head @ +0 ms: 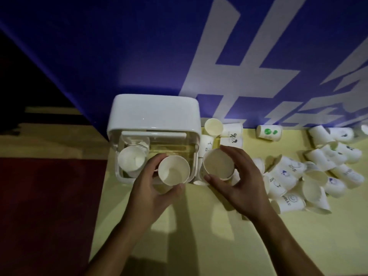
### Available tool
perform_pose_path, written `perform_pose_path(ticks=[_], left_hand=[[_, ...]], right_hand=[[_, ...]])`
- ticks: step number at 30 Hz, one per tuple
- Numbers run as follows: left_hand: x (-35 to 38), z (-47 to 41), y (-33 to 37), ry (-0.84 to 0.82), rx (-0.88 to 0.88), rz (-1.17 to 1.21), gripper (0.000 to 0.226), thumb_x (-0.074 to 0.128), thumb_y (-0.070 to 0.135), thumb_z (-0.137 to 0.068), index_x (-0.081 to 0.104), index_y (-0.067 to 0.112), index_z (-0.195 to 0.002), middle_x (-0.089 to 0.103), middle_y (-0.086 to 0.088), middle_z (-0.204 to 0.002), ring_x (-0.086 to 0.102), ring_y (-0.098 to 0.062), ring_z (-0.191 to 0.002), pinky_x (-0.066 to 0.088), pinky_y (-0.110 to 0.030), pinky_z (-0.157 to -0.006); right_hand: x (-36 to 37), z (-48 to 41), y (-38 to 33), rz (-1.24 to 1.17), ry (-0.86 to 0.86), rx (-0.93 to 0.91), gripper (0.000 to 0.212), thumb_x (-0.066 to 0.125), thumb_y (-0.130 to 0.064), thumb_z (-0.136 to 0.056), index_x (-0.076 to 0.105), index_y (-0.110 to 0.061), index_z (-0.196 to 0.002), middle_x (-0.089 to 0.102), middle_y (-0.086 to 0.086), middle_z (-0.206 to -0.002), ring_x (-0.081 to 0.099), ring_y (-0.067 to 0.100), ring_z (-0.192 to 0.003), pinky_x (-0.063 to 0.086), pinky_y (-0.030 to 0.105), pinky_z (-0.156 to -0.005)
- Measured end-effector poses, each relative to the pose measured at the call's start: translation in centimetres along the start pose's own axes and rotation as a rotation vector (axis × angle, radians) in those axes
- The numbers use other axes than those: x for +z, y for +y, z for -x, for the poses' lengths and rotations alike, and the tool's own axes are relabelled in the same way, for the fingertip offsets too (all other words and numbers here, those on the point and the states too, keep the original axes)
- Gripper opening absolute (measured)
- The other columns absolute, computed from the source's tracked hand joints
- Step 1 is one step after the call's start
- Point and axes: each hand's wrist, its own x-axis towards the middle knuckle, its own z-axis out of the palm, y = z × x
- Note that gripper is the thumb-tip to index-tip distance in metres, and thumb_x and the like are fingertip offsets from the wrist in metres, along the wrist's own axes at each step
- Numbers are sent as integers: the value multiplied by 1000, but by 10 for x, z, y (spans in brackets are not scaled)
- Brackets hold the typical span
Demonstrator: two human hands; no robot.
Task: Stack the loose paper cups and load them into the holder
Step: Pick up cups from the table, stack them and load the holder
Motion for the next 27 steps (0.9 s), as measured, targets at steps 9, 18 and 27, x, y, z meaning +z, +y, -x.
perform_pose_path(ticks=[9,18,27], left_hand=[[10,-19,-33,26,3,-172,80,90,37,-73,50,29,-141,59,9,-135,57,-12,-124,53,-31,-99],[39,-43,-70,-40,-7,-410,80,89,39,-74,52,23,-143,64,1,-136,63,-21,-117,44,-21,-94],[43,-50,-76,-90,-107,-399,95,91,43,-71,44,22,-150,65,-3,-131,64,-24,-115,50,-30,-92]], right_hand=[[28,0,13,-22,-52,-16,72,90,-42,-75,62,-13,-134,64,-4,-129,61,11,-121,53,34,-98],[27,-2,25,-7,-57,10,73,89,-44,-75,61,-12,-134,64,-3,-130,60,11,-121,52,34,-99],[48,-1,26,-46,-19,-54,74,90,-42,-76,60,-8,-134,62,0,-130,59,16,-123,51,34,-101]])
